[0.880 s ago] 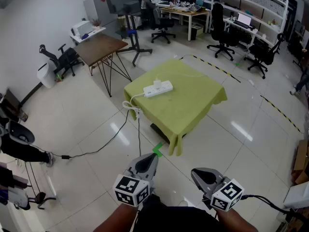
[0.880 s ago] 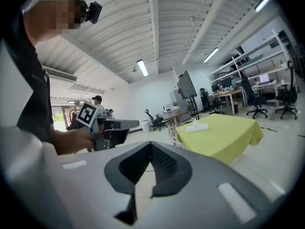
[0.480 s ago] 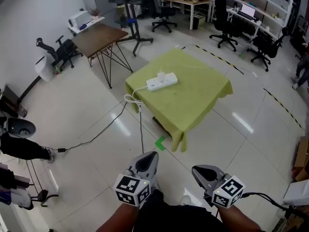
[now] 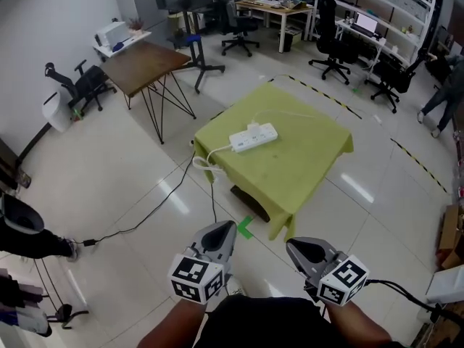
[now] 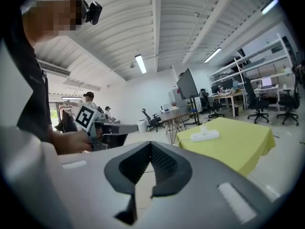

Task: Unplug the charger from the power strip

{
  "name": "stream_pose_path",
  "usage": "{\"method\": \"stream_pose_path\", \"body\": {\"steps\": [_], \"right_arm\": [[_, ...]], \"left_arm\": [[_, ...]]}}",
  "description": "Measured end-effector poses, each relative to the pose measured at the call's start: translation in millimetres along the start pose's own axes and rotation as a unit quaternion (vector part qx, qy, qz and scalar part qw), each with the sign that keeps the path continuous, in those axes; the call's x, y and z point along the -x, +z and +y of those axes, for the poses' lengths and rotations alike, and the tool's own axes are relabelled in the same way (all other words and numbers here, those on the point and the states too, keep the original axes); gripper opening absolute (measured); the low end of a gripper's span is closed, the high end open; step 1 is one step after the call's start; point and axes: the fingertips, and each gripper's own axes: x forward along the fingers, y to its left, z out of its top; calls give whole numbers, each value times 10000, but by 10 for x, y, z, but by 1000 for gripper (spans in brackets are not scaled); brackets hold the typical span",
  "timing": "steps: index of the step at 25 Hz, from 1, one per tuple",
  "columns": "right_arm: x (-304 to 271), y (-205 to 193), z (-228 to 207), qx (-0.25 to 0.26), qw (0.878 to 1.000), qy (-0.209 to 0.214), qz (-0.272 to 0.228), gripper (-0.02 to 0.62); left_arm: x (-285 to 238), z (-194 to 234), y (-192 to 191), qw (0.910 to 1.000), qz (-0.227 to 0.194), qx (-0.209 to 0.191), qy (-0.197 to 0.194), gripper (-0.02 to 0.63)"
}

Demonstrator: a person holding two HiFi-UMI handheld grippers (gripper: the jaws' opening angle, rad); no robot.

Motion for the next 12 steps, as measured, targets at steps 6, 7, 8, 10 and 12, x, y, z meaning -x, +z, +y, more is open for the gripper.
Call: {"method": "stream_pose_path", "body": {"steps": [6,7,8,10,12], "right_arm": [[-458,78,85,44,10000,-81,17,3],[-521,80,91,37,10000,-71,57,3],[-578,86,96,37,9999,-58,97,3],[-680,110,79,47,9999,-40,149,3],[-781,145,18,57,9998,-32,178,3]], "left_arm": [[65,385,-47,9998,85,58,-147,6],[74,440,-54,9998,101,95,-149,6],[86,488,-56,9997,111,131,-148,6],[96,558,-51,9997,123,160,-159,6],[67,627,-42,9997,139,153,-162,6]]}}
